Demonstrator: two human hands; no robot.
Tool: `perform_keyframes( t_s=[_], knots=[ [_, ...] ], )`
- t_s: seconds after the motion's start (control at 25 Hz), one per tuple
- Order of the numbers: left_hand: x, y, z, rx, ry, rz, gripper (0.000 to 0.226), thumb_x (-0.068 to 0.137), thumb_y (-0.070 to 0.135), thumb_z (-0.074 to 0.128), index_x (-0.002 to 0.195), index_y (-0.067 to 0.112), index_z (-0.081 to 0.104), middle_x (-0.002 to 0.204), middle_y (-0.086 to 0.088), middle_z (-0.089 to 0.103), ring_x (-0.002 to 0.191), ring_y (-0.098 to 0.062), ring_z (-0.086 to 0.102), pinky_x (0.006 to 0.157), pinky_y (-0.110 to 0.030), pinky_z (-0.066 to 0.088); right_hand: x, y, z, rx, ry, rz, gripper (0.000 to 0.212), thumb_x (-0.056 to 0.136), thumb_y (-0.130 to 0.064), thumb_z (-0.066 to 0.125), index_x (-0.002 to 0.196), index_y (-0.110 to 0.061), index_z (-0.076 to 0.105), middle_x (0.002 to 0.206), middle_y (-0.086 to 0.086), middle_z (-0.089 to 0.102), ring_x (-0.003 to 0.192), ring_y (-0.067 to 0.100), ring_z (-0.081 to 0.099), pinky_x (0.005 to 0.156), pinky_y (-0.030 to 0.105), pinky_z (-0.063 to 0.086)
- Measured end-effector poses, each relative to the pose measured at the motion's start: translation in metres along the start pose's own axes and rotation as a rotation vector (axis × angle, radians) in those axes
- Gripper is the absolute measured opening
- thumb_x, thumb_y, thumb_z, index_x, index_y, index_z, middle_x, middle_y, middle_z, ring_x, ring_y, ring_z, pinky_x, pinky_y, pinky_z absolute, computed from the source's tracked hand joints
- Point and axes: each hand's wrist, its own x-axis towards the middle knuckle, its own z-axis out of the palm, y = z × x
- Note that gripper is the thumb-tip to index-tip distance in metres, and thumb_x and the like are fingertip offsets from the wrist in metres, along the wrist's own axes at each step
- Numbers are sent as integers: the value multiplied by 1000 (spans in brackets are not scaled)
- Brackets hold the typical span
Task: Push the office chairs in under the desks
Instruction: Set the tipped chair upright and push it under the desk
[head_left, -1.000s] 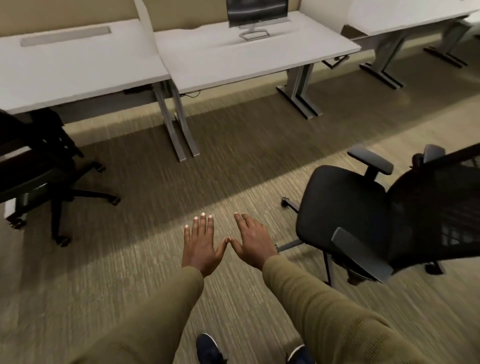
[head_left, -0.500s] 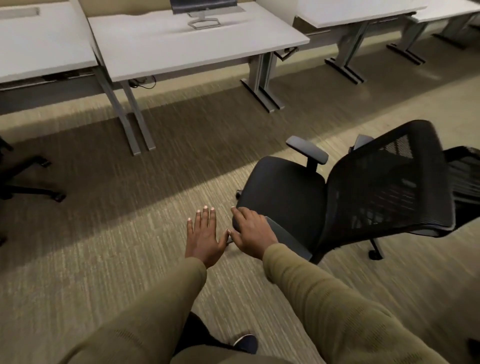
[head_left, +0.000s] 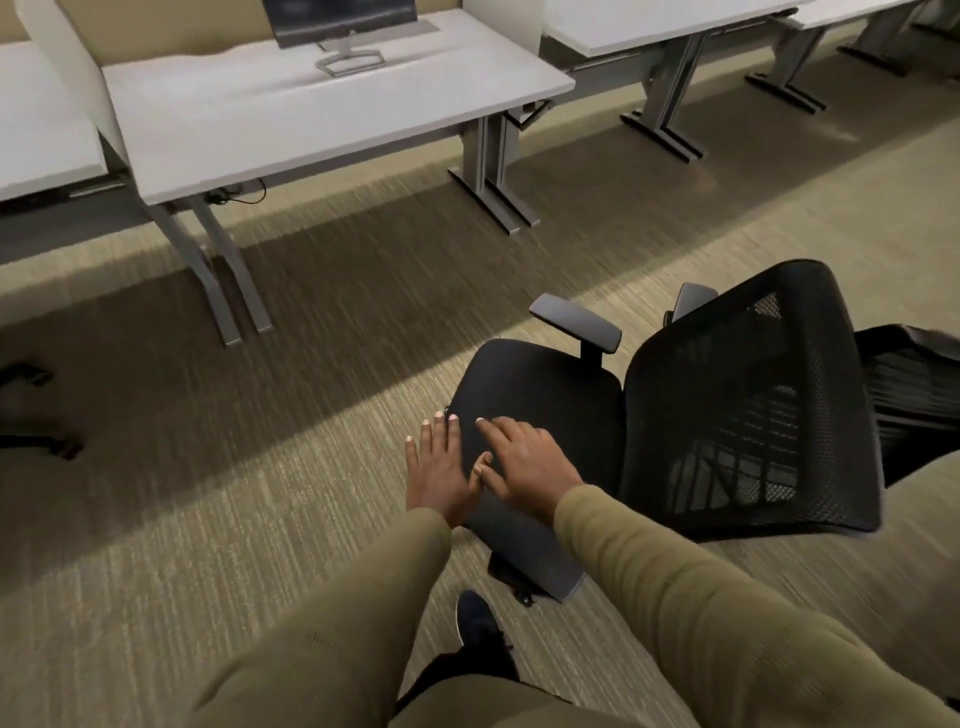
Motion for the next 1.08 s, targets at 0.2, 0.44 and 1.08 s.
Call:
perform_keyframes(
  t_s=[0.2, 0.44, 1.08],
  knots=[
    [44, 54, -11, -55, 32, 38, 74, 103, 53, 25, 161, 15, 2, 170, -9, -1, 156, -26, -4, 125, -49, -4, 34, 57, -41, 25, 25, 124, 68, 99, -49, 46, 156, -15, 29, 148, 10, 45, 131, 28, 47, 104, 44, 41],
    [47, 98, -8, -64, 23, -32, 76, 102, 47, 34, 161, 14, 1, 170, -8, 1, 156, -24, -5, 125, -50, -4, 42, 80, -50, 9, -105, 4, 65, 99, -52, 46, 152, -17, 33, 144, 10, 48, 128, 30, 48, 102, 46, 41],
    [32, 369, 2, -516, 120, -121, 58, 91, 42, 54, 144, 19, 48, 144, -9, 51, 138, -31, 41, 117, -58, 25, -38, 283, -177, 73, -172, -281, 47, 98, -56, 47, 122, -19, 62, 116, 3, 64, 105, 21, 59, 84, 37, 46]
  ],
)
